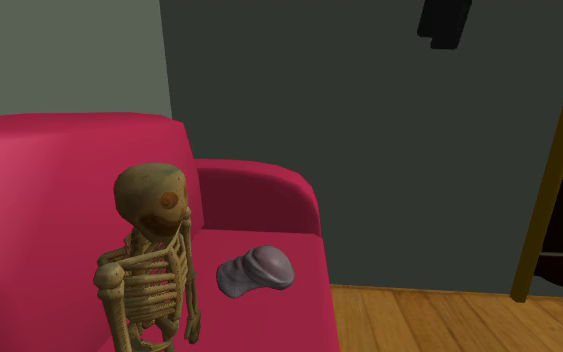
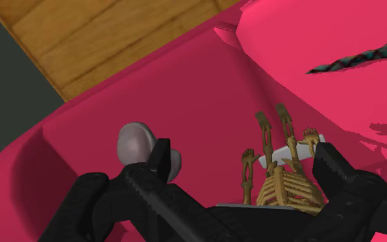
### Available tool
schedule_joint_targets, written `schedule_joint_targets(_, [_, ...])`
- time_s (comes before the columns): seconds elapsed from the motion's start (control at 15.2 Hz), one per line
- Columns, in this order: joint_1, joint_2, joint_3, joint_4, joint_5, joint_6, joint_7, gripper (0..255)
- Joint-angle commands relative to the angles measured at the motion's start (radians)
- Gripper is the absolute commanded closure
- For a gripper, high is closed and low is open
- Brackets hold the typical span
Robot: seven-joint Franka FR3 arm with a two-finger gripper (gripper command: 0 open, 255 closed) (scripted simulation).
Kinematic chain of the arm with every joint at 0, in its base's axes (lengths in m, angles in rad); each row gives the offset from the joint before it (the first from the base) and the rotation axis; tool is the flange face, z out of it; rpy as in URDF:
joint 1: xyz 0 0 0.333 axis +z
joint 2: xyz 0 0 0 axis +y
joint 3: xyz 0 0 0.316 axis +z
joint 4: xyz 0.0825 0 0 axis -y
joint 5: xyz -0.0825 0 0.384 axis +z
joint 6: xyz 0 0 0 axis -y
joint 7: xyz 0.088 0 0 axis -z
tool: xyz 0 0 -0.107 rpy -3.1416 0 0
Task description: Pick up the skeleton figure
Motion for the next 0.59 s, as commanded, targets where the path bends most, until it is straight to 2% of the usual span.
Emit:
schedule_joint_targets(0.0, [0.0,0.0,0.0,0.0,0.0,0.0,0.0,0])
schedule_joint_targets(0.53, [-0.022,0.178,0.171,-0.005,0.046,0.153,0.319,0])
